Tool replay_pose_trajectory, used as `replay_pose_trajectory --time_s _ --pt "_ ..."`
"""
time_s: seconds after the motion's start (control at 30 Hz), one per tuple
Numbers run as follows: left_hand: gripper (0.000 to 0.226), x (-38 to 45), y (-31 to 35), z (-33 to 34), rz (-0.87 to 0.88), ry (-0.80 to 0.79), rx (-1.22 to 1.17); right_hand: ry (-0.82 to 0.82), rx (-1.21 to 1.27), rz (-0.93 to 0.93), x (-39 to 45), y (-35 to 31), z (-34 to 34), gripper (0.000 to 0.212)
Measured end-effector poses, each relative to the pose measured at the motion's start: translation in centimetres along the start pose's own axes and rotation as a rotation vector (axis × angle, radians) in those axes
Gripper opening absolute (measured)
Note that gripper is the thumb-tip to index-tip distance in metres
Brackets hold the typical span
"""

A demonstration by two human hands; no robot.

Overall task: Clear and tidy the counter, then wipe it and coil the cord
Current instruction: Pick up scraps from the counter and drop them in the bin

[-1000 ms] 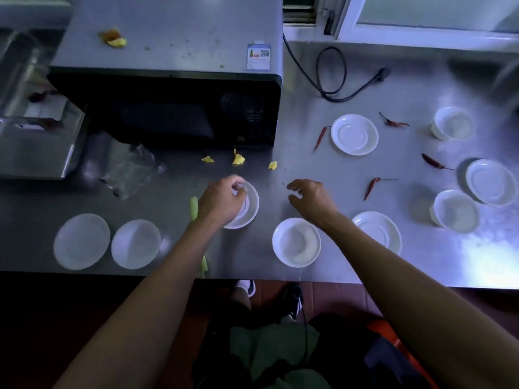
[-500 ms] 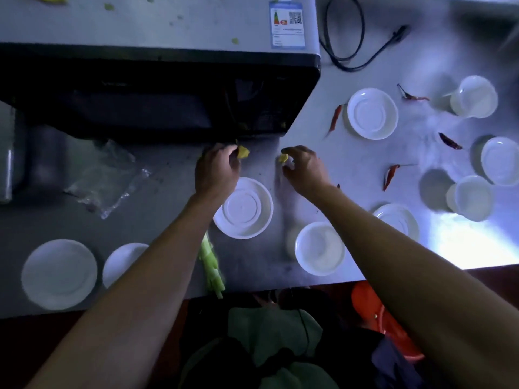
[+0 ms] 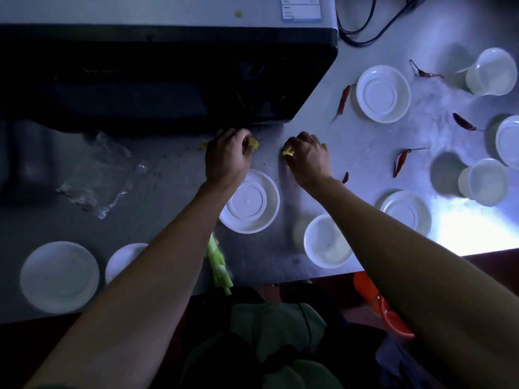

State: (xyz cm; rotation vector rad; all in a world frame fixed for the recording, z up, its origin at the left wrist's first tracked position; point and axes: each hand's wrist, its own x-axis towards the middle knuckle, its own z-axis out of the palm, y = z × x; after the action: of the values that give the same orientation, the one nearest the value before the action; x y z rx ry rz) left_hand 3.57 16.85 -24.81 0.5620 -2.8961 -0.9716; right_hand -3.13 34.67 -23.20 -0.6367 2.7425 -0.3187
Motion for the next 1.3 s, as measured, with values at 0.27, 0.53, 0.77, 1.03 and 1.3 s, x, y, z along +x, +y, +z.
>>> replay_pose_trajectory --time_s 0.27,0.53,0.77,1.03,1.3 --pt "0.027 -0.2 0.0 0.6 0.014 -0.06 0.106 0.027 0.05 0.05 -0.8 -0.1 0.3 0.011" --pt "0.018 -0.5 0.5 0.4 0.084 -0.063 0.084 0.072 0.201 0.119 -2.7 -0.4 0.2 0.011" --pt "0.026 -1.4 2.8 -1.0 0.147 -0.018 -0.02 0.252 0.386 0.264 -6.5 1.1 -1.0 0.017" --pt "0.018 -5.5 10.2 0.4 0.285 -0.086 -0.029 0.42 0.551 0.401 -15.1 6.3 -3.2 0.008" --pt "0.018 -15.7 20.3 5.7 0.556 -0.294 0.059 0.621 0.61 0.63 -31.7 14.0 -2.3 0.009"
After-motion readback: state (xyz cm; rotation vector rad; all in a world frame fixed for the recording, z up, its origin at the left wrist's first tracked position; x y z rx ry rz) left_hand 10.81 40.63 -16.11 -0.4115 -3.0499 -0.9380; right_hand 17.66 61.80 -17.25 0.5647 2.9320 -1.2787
